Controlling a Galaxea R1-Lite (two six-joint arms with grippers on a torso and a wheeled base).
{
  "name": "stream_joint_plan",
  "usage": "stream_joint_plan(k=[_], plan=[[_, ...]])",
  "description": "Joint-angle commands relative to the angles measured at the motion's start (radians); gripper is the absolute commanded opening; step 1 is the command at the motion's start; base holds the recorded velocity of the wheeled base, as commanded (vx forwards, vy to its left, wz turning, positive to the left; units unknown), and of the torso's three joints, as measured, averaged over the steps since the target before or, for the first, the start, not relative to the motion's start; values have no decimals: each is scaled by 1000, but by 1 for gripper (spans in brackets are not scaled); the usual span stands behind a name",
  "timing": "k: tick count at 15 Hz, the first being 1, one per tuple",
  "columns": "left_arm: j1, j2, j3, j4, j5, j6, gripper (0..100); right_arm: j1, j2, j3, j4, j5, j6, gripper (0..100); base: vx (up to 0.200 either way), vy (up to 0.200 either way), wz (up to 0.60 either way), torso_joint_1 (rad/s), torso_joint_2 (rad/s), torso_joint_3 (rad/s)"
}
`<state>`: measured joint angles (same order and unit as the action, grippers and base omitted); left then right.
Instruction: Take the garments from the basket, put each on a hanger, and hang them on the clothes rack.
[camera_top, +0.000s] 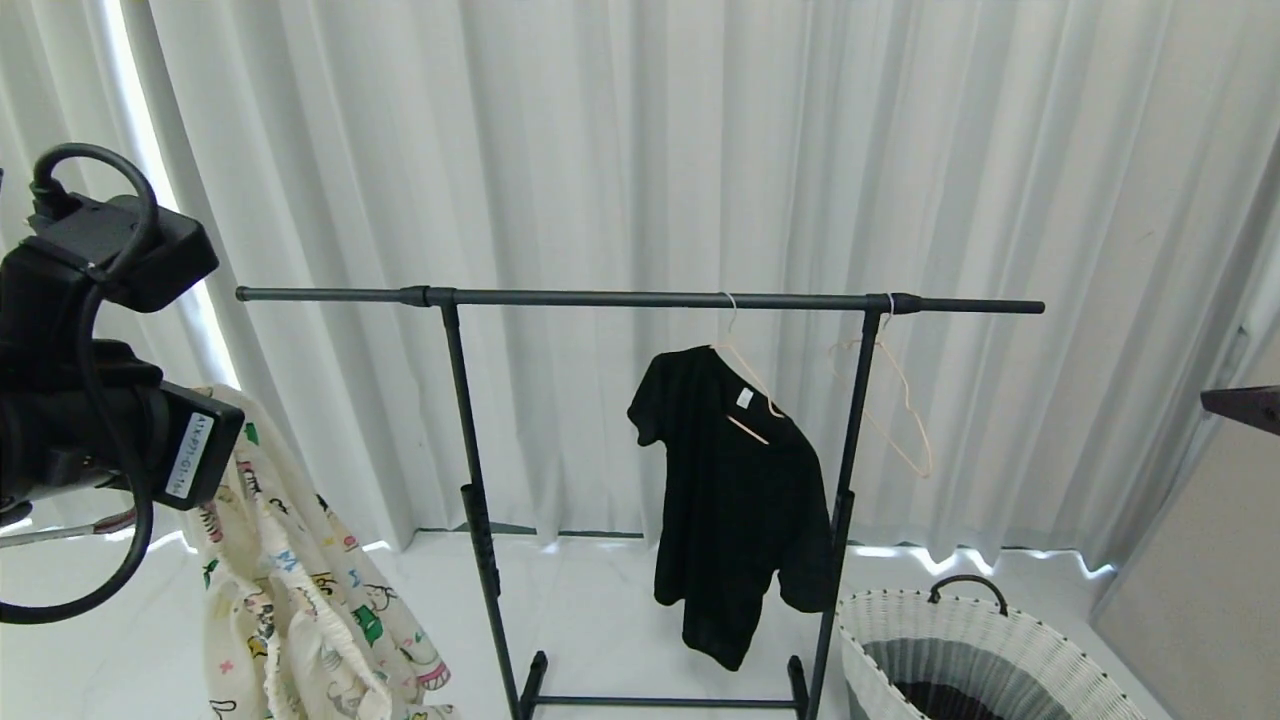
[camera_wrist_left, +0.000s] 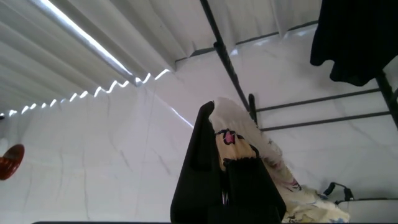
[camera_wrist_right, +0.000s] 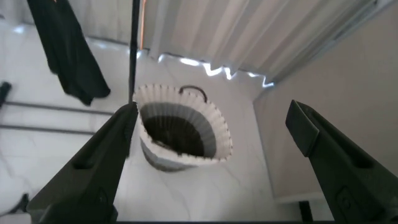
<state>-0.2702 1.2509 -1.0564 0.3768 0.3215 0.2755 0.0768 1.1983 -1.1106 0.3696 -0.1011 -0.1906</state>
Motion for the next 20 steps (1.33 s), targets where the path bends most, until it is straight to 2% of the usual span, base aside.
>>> stream_joint_plan(k=[1,8,15,17,20], plan=[[-23,2,-1,1,1,1,0,-11,12,8,0,18,-1,100,200,0,0,7,7,7],[-35,2,-1,1,1,1,0,-11,17,37,-4,23,-1,100,200,0,0,6,2,0],[-37,-1,3,1,1,-4,0,-11,43,106,-52,106,10,100,200,0,0,3,1,5],[-37,-4,3,-1,1,-4,0,-11,86,143,-118,121,27,100,200,0,0,5,2,2],[-35,-25,12,-18,1,-4,0,-8,175,253,-308,130,37,100,0,0,0,0,0,0]])
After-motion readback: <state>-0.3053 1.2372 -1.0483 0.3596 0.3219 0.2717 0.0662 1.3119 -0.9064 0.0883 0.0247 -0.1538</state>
